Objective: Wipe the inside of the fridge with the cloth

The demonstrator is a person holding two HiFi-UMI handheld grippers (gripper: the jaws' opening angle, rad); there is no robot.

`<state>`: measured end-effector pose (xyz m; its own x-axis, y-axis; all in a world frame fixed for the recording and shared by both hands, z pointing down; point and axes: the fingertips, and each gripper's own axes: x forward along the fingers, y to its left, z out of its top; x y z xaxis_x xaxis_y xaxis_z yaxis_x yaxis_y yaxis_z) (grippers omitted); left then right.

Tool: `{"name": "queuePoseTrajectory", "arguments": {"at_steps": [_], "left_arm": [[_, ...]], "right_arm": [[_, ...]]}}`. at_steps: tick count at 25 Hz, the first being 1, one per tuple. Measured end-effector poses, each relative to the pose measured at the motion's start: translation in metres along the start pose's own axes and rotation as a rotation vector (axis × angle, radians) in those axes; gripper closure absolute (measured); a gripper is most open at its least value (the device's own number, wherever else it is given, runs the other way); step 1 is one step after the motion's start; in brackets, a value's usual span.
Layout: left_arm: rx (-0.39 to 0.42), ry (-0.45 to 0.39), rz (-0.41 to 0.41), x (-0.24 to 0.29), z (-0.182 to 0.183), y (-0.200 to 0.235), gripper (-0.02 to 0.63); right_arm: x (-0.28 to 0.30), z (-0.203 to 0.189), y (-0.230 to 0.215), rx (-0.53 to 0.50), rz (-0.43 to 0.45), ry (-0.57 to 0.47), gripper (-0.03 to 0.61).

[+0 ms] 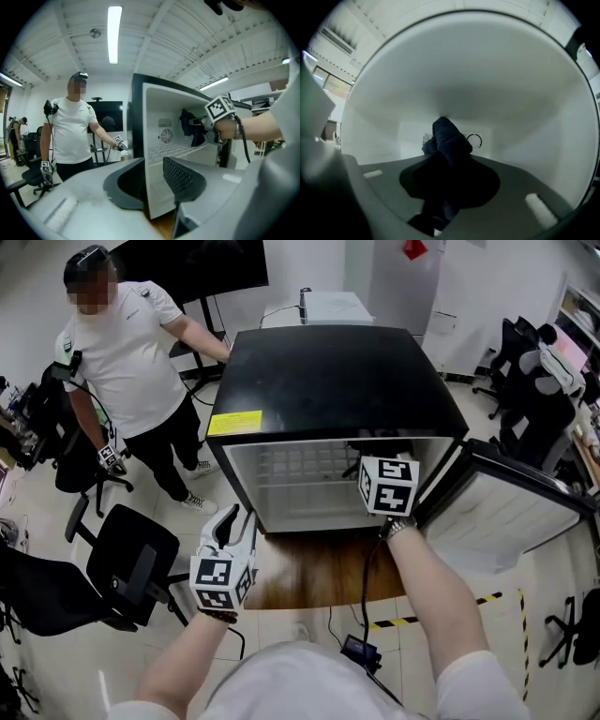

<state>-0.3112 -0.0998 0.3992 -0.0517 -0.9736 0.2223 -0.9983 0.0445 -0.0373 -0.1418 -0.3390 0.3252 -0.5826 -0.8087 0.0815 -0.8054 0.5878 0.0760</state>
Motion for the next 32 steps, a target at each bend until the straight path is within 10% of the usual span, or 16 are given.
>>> {"name": "queuePoseTrajectory", "arguments": {"at_steps": [7,18,32], "left_arm": [[0.011,-0.083,-0.145,0.013,0.035,-0.050,0.486],[-0.011,-0.040,0.020,0.005,0.011,0.003,0.469],[0.040,-0.030,-0.026,0.017,0.014,0.017,0.443]], "right_arm": [[-0.018,-0.006,0.025,-0.009,0.065,0.036,0.472],[0.000,-0.013,0.131,0.043,0.232,0.118,0.472],[0.052,-0.052,0.208,0.073,0.272,0.281,0.472]]}}
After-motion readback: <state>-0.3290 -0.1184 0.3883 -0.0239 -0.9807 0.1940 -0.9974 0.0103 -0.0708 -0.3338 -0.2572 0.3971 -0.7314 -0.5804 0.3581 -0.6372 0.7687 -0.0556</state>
